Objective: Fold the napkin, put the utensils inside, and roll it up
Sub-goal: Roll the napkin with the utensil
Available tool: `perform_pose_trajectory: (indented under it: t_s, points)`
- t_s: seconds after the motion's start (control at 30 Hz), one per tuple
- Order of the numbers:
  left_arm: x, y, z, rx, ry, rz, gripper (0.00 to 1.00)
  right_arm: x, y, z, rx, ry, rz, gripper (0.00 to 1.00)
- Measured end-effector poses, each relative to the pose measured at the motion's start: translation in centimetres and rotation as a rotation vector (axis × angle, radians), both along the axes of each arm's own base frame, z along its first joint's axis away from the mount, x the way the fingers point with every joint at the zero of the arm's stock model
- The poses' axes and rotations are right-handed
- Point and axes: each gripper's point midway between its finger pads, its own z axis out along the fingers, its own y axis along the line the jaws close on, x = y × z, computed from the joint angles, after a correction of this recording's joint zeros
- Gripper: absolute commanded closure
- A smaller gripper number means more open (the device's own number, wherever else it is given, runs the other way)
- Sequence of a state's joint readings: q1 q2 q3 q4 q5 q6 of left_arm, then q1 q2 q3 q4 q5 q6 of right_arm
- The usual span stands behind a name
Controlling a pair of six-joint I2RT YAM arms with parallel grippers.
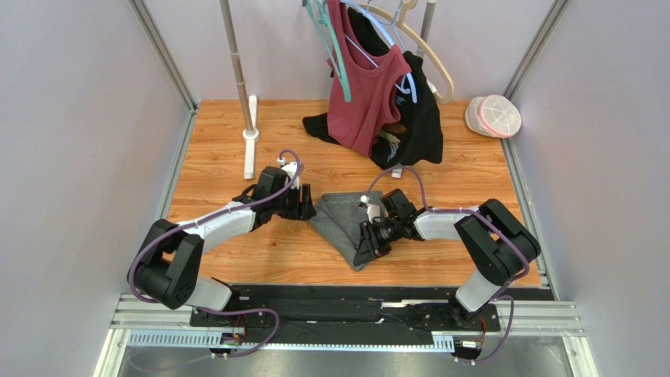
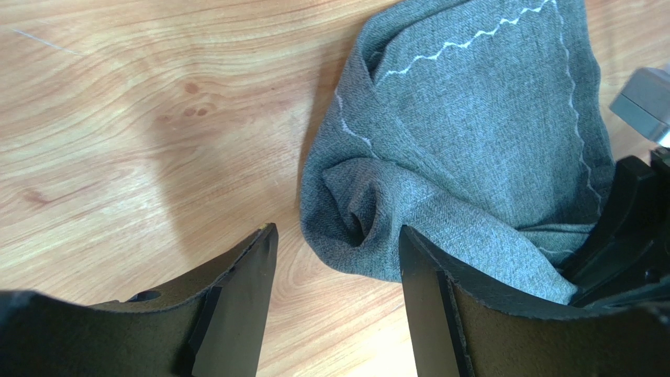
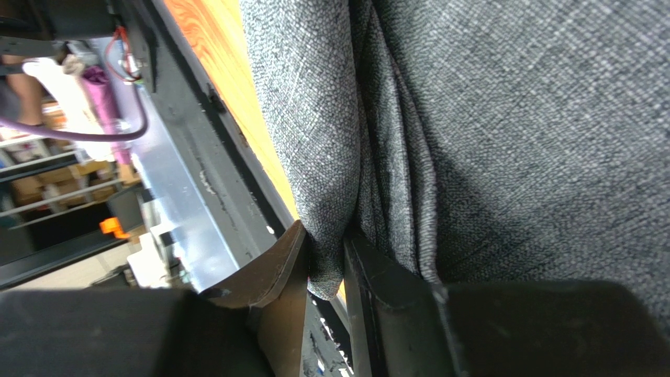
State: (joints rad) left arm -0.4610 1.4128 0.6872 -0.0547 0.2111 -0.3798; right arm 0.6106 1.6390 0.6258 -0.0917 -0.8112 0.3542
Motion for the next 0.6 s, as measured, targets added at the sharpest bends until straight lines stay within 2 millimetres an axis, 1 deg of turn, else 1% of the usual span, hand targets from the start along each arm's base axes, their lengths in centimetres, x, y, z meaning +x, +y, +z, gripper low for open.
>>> perform_pose_trajectory:
  t_s: [0.1, 0.33, 0.43, 0.53, 0.57, 0.6]
  points:
    - [0.0, -0.3, -0.3, -0.021, -0.006, -0.007, 0.34, 0.1, -0.1, -0.1, 0.024, 0.032, -0.005, 0.72]
    - [1.3, -1.8, 0.2, -0.086, -0.053, -0.028, 0.37, 0.2, -0.2, -0.1, 0.050, 0.071, -0.011, 0.71]
    - [1.5, -2.3, -0.6, -0.099, -0.044, -0.040, 0.40, 0.2, -0.2, -0.1, 0.055, 0.080, -0.012, 0.71]
    - [1.3, -2.6, -2.3, -0.096, 0.001, -0.053, 0.49, 0.2, -0.2, -0.1, 0.056, 0.085, -0.012, 0.68]
    - [1.2, -2.6, -2.8, -0.096, 0.016, -0.056, 0.61, 0.2, -0.2, -0.1, 0.056, 0.086, -0.012, 0.66]
    - [1.3, -2.8, -2.8, -0.102, 0.016, -0.061, 0.67, 0.2, -0.1, 0.0, 0.056, 0.088, -0.013, 0.65]
